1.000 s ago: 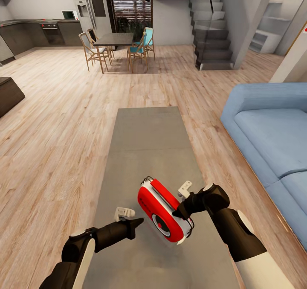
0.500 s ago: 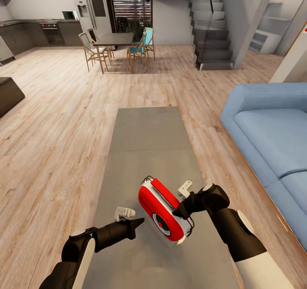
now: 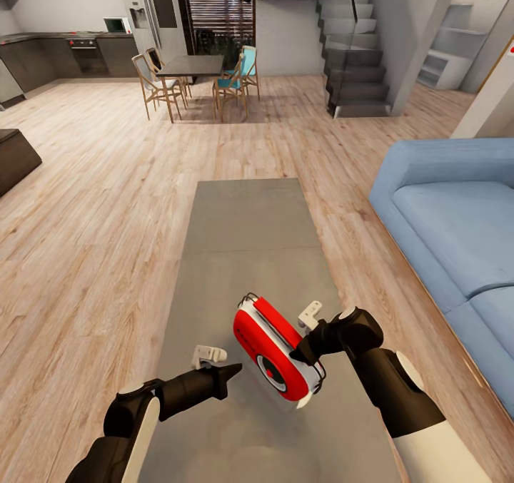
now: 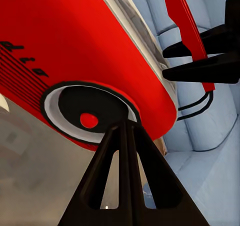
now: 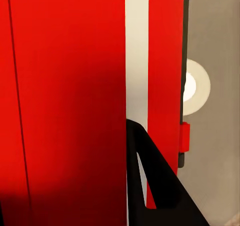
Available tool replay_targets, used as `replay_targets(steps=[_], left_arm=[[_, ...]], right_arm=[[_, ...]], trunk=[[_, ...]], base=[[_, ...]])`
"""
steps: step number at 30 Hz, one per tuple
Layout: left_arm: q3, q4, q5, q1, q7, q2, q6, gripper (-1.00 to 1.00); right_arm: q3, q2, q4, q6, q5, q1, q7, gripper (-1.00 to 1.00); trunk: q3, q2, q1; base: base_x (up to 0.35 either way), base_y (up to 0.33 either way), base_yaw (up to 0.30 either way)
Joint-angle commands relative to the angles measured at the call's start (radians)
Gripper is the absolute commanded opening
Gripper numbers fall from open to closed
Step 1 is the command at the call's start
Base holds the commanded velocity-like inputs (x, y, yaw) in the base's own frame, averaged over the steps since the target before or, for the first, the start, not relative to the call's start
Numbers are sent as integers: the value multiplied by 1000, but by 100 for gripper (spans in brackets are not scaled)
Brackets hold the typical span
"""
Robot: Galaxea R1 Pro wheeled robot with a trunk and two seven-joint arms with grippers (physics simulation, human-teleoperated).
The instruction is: Turn on the radio receiver that's on the table in the living room.
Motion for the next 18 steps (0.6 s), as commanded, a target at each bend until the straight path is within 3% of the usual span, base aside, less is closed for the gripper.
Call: replay_targets(steps=[1,9,14,18], left_arm=[[0,0,0,0,0,0,0,-100],[0,1,0,0,0,-3,0,-100],[-1,4,-6,0,0,-32,-2,-100],[-9,5,-10,0,1,-37,-3,-100]], right_arm=[[0,0,0,2,-6,0,0,-100],[0,0,0,1,-7,0,0,-100],[-1,-2,-4,-1,-10,0,2,-100],[-2,-4,-5,-1,-14,0,7,-100]], trunk=[[0,0,0],[0,0,0],[0,0,0],[0,0,0]], base=[[0,0,0],[0,0,0],[0,0,0],[0,0,0]])
